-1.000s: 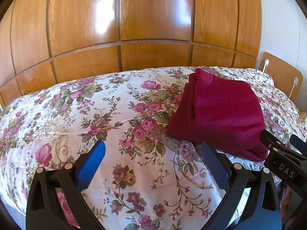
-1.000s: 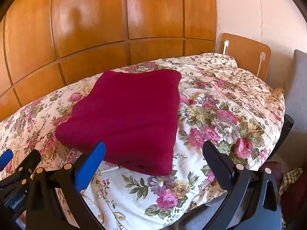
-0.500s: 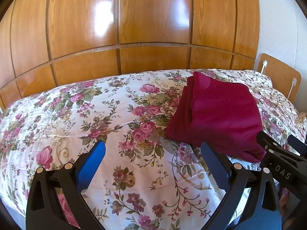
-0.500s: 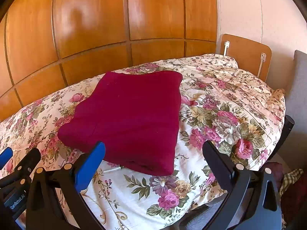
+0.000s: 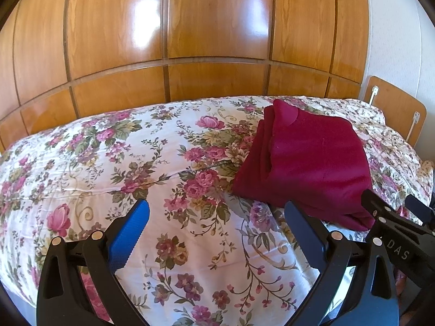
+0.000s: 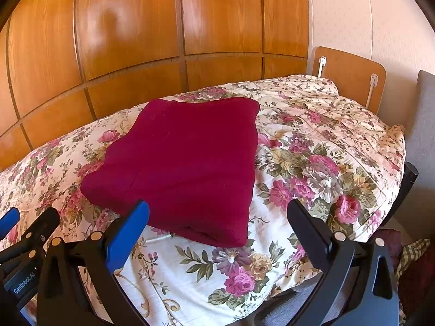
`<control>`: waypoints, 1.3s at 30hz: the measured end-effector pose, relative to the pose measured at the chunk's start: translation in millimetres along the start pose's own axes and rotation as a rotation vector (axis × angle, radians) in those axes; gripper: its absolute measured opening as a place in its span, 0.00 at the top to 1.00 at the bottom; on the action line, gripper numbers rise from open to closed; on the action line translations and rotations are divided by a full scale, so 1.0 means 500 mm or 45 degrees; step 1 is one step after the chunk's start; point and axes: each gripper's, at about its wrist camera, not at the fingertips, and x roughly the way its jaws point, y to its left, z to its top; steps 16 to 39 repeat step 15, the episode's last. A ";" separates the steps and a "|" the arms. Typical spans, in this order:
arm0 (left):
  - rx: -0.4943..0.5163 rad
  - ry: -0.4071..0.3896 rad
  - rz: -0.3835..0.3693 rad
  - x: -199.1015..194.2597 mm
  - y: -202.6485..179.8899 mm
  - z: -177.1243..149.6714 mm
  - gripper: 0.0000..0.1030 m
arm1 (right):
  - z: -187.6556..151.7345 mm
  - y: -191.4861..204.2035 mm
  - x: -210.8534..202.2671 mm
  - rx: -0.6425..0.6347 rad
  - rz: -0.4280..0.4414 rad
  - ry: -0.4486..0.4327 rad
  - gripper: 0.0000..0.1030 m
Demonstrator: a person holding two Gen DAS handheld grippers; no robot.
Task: Fold small clothes
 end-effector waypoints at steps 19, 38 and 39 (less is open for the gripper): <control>-0.096 0.097 0.046 0.052 0.035 -0.015 0.04 | 0.016 -0.022 0.008 0.029 0.012 -0.001 0.02; -0.096 0.097 0.046 0.052 0.035 -0.015 0.04 | 0.016 -0.022 0.008 0.029 0.012 -0.001 0.02; -0.096 0.097 0.046 0.052 0.035 -0.015 0.04 | 0.016 -0.022 0.008 0.029 0.012 -0.001 0.02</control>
